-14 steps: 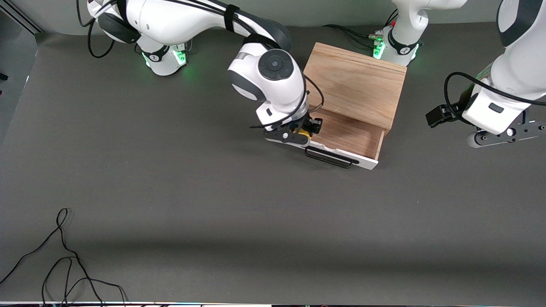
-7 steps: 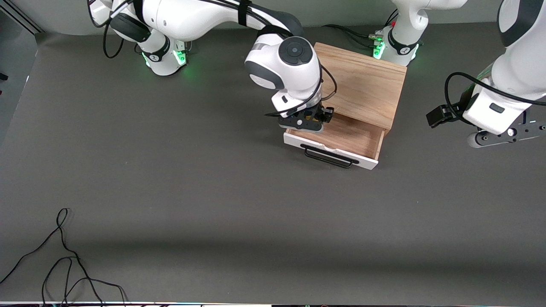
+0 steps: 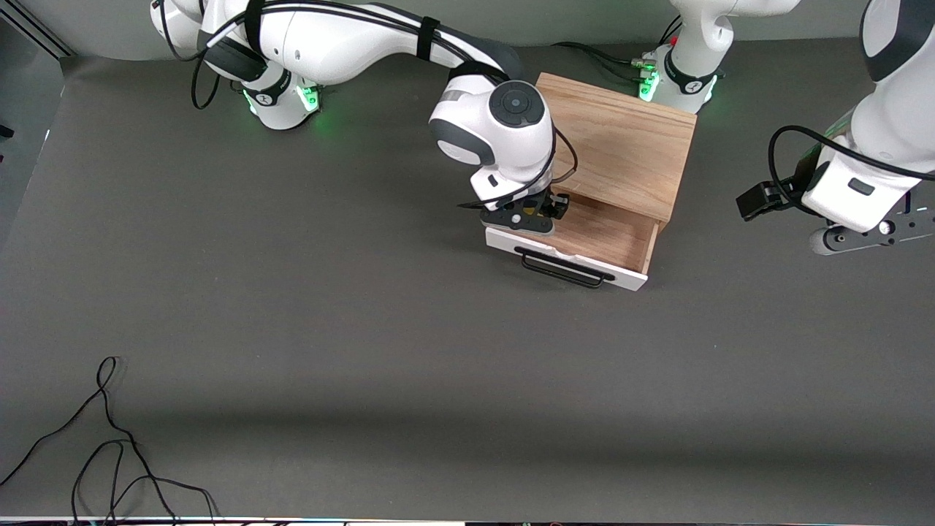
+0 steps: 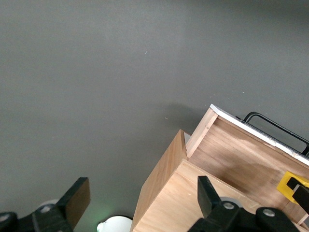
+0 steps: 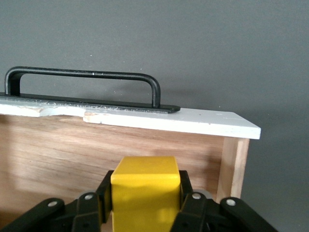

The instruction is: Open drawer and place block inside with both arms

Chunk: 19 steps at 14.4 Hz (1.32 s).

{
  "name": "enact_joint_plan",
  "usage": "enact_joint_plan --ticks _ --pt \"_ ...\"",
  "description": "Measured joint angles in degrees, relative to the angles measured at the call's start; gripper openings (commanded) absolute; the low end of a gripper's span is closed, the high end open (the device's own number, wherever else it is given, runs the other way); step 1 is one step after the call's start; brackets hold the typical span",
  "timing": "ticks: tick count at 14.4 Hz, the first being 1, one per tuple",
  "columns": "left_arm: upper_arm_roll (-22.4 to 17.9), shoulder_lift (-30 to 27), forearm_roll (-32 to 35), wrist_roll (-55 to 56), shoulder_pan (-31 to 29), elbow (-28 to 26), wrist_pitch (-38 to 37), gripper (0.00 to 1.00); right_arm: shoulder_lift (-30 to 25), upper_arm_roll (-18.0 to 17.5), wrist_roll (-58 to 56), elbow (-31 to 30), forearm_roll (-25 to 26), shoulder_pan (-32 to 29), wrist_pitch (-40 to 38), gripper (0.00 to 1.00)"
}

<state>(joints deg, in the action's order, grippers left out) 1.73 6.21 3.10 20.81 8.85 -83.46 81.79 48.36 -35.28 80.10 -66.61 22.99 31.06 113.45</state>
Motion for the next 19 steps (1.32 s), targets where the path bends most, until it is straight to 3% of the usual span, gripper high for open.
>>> enact_joint_plan --ticks 7,8,9,13,15,19 --pt "-0.04 -0.01 -0.04 -0.35 -2.4 -0.01 -0.27 1.0 3.4 0.03 0.11 -0.01 3.74 0.06 1.63 0.02" --pt "-0.05 -0.01 -0.05 -1.3 -2.91 -0.02 -0.26 1.0 3.61 0.03 0.11 -0.01 3.85 0.08 1.84 0.45" --pt "-0.08 -0.03 -0.06 -2.41 -3.36 -0.01 -0.09 1.0 3.62 0.02 0.11 0.04 3.88 0.1 1.92 0.96" --pt "-2.09 -0.94 -0.15 -4.16 -3.89 -0.8 3.88 1.0 3.61 -0.12 1.76 0.53 5.57 0.68 2.33 1.0" --pt "-2.26 -3.36 -0.16 -5.83 -3.97 -4.17 8.04 1.0 3.28 -0.5 2.6 1.52 5.87 0.89 2.27 1.0" --pt "-2.27 -6.37 -0.16 -11.96 -4.15 -7.03 9.63 1.0 -1.69 -1.61 3.18 3.81 5.15 -1.12 -2.93 1.0"
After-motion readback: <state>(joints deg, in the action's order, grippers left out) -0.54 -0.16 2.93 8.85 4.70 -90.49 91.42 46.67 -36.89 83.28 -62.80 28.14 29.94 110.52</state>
